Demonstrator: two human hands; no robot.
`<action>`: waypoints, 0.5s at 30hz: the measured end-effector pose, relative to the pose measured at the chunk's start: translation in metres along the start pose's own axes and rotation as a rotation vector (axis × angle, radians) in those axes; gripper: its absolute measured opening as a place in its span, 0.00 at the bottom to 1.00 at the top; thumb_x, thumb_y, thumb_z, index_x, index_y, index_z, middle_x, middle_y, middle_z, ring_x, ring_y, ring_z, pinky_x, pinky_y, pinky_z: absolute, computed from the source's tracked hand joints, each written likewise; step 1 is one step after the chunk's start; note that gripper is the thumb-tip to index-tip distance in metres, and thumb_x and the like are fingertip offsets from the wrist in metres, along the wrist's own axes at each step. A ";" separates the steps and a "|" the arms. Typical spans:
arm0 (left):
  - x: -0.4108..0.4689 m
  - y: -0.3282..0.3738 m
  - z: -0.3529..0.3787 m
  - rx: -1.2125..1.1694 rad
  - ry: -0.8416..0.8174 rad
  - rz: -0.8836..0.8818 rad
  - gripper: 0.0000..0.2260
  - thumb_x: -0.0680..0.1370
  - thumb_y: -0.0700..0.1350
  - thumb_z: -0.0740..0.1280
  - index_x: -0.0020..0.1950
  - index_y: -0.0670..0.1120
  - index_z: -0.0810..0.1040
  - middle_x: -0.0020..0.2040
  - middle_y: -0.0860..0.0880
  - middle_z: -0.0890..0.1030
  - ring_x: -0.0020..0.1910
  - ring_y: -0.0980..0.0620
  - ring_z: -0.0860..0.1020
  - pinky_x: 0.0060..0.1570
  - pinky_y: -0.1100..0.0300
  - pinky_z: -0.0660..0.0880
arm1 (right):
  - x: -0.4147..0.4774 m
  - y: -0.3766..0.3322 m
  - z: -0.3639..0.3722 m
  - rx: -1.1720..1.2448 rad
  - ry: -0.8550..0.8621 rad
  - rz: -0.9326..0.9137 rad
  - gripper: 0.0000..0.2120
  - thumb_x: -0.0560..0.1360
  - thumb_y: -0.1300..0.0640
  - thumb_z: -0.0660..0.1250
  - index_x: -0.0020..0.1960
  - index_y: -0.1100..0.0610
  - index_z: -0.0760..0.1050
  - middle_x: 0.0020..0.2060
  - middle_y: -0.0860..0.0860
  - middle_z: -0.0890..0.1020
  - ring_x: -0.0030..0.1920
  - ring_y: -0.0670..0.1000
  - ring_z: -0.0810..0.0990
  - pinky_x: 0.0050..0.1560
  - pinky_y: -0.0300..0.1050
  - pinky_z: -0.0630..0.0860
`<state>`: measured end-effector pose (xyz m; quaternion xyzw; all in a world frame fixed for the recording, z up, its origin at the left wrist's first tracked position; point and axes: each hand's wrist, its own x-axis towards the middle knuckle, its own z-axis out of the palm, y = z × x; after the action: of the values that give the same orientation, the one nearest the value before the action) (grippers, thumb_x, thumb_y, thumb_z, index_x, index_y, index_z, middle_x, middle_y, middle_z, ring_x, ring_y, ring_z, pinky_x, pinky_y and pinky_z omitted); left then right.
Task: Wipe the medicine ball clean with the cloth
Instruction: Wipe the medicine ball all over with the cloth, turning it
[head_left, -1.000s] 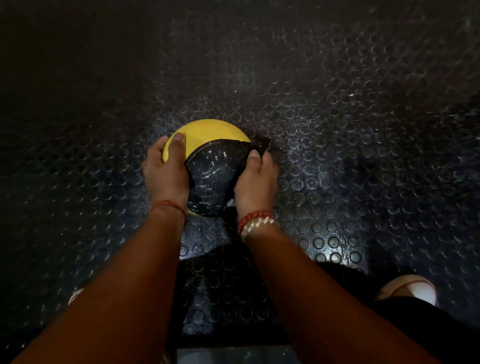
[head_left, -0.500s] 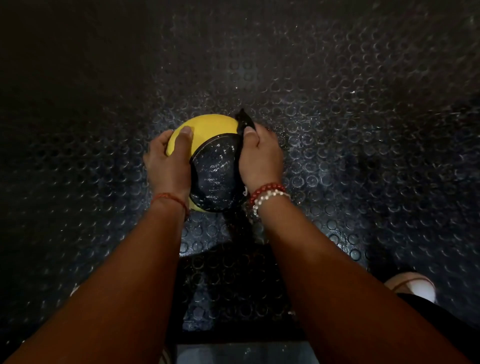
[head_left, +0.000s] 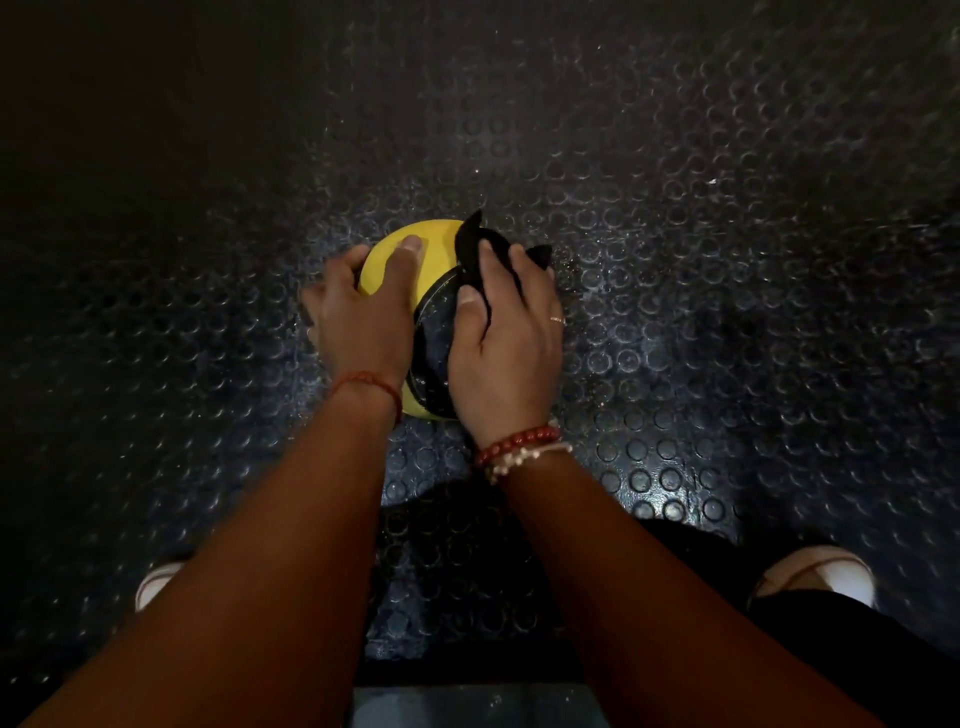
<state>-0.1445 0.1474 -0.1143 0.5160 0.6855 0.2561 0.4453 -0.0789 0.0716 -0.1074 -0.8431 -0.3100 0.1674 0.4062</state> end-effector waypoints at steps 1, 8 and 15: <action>-0.003 0.000 0.001 -0.017 -0.001 0.015 0.23 0.72 0.64 0.69 0.63 0.55 0.76 0.62 0.52 0.69 0.62 0.51 0.73 0.63 0.53 0.71 | 0.007 0.002 -0.002 0.001 -0.009 -0.008 0.21 0.78 0.51 0.57 0.70 0.51 0.70 0.71 0.52 0.68 0.72 0.57 0.64 0.67 0.61 0.66; -0.007 -0.002 0.001 -0.051 0.006 0.050 0.22 0.76 0.60 0.68 0.65 0.50 0.76 0.66 0.50 0.71 0.61 0.55 0.73 0.65 0.54 0.71 | 0.052 0.026 -0.008 0.271 -0.123 0.439 0.13 0.80 0.49 0.56 0.50 0.52 0.78 0.48 0.51 0.79 0.47 0.51 0.77 0.52 0.49 0.76; -0.002 0.006 0.001 -0.006 -0.032 0.023 0.22 0.76 0.60 0.67 0.68 0.54 0.75 0.65 0.50 0.68 0.62 0.51 0.72 0.58 0.58 0.68 | 0.000 0.005 -0.006 0.244 0.020 0.342 0.21 0.80 0.47 0.52 0.72 0.48 0.66 0.71 0.48 0.64 0.70 0.50 0.65 0.65 0.47 0.66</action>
<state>-0.1404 0.1471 -0.1088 0.5265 0.6715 0.2550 0.4548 -0.0740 0.0659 -0.1074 -0.8296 -0.1358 0.2617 0.4742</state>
